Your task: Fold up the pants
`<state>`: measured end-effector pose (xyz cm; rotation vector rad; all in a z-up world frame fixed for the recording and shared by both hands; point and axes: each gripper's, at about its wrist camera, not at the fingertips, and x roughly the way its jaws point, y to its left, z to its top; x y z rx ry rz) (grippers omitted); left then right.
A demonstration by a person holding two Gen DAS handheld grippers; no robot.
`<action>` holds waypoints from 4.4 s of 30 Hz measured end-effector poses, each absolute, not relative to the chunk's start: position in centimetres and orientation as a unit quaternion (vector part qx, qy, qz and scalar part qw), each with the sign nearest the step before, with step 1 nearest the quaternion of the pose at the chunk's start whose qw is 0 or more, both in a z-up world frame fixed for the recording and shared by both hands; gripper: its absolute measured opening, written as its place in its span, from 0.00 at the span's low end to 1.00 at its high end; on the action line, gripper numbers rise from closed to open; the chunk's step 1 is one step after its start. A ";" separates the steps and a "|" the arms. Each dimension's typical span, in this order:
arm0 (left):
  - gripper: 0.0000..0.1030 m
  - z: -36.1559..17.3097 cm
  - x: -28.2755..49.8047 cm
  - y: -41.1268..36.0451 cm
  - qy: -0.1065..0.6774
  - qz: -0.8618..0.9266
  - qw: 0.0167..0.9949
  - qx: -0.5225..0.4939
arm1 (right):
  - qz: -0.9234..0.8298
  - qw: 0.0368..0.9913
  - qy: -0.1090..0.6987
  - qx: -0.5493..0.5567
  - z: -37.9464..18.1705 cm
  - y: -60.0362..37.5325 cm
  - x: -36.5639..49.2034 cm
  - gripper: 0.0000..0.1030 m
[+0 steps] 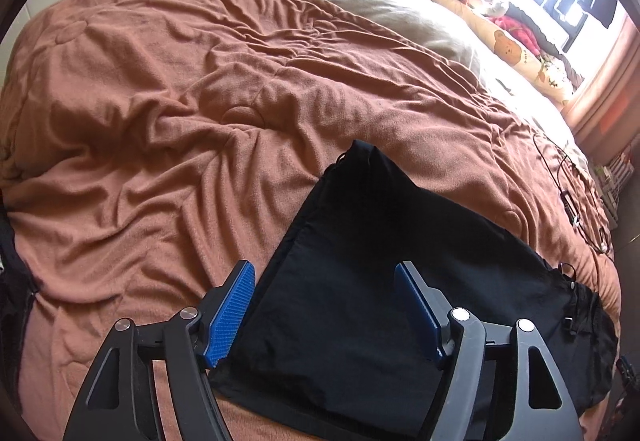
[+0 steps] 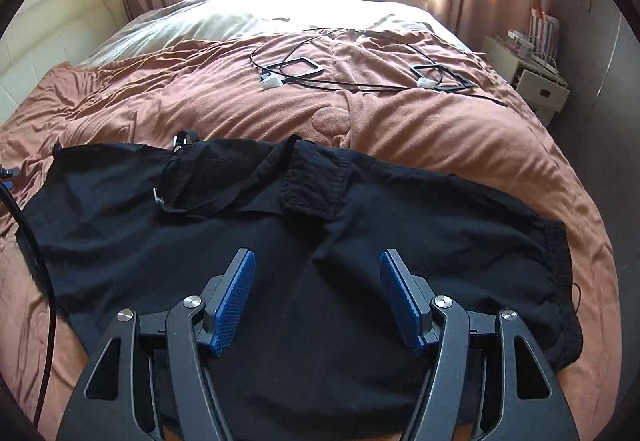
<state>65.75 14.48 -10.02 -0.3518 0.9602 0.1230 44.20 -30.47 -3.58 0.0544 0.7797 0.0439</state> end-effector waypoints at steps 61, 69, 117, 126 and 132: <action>0.02 -19.2 56.9 16.4 0.475 0.072 0.802 -0.355 | 0.101 0.845 0.403 0.335 -14.2 -33.1 31.2 0.01; 0.33 -19.5 56.0 17.8 0.466 0.065 0.795 -0.382 | 0.106 0.850 0.396 0.332 -13.8 -32.7 31.4 0.01; 0.02 -15.0 54.2 19.4 0.397 0.044 0.833 -0.383 | 0.142 0.818 0.352 0.432 -15.6 -34.4 28.7 0.00; 0.02 -14.8 48.7 21.4 0.391 0.050 0.833 -0.387 | 0.151 0.819 0.367 0.415 -15.4 -33.6 27.1 0.00; 0.02 -15.1 45.1 23.0 0.385 0.057 0.830 -0.400 | 0.160 0.819 0.370 0.408 -14.9 -32.8 26.7 0.00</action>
